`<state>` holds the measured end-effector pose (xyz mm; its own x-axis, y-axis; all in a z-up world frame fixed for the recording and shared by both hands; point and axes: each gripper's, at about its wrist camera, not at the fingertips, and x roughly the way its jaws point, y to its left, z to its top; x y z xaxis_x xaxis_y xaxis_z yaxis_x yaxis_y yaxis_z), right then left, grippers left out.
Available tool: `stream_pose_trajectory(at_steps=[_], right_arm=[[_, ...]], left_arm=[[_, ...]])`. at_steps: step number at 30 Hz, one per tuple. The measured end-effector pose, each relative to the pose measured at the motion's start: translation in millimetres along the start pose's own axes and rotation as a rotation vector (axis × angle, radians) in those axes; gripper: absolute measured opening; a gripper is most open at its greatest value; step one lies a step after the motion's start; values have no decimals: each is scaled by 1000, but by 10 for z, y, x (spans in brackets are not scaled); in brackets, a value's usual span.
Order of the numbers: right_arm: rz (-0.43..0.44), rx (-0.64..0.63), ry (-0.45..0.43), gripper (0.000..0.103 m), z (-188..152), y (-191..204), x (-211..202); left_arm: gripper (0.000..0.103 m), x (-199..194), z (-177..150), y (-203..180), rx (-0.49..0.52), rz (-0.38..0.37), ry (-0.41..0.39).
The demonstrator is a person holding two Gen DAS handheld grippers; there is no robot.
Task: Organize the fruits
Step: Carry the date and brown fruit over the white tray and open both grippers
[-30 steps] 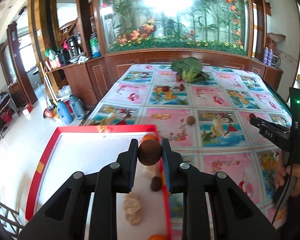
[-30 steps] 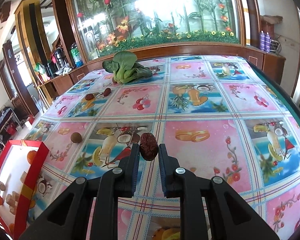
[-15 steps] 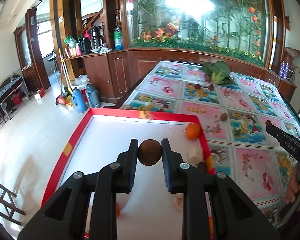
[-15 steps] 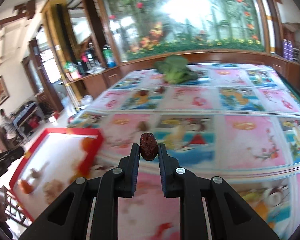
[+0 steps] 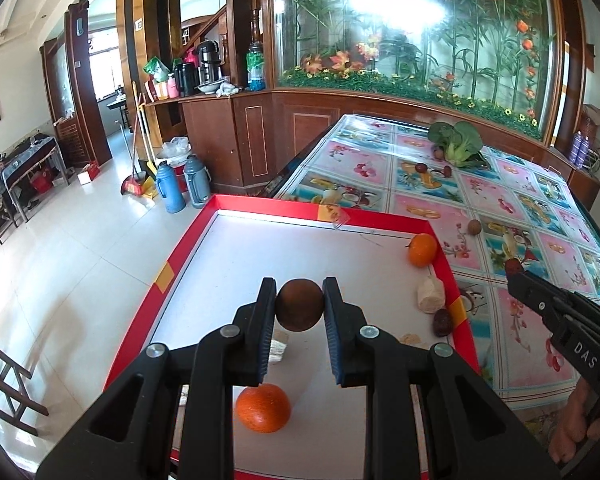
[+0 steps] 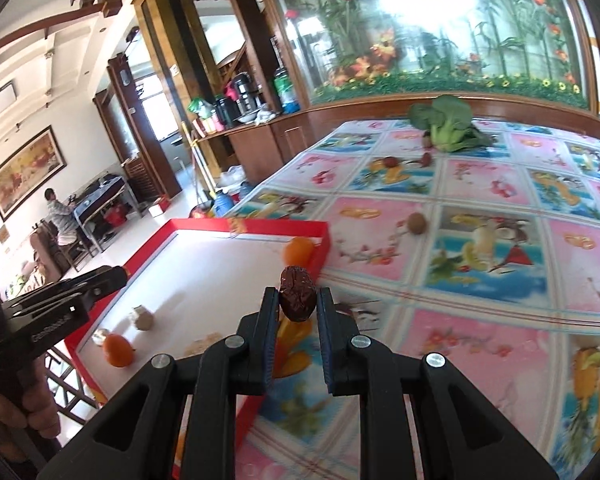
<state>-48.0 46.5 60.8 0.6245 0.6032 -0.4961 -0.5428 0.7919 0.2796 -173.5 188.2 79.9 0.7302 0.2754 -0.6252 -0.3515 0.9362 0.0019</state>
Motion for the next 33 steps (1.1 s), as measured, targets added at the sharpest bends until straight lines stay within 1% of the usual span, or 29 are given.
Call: stream_pose_trajectory(at_steps=[7,14,22,26,28,33], right_arm=[[45,-33,31,17,-61,218,80],[86,-94,65,17,-157,447,162],[142,-45,132,17,-198,383,272],[157,-43,141,17,-215,388,272],[159,-35,153,18,-223,379,295],[145,-61,143,19,-242,452,267]], left_arm=[[25,50,-19,87,-12,4,10],[25,102,-86,137,-8,9,27],[25,182,-211,213,-3,19,63],[25,230,-255,187,9,15,82],[25,228,-272,142,29,22,74],[25,204,-285,45,67,15,56]])
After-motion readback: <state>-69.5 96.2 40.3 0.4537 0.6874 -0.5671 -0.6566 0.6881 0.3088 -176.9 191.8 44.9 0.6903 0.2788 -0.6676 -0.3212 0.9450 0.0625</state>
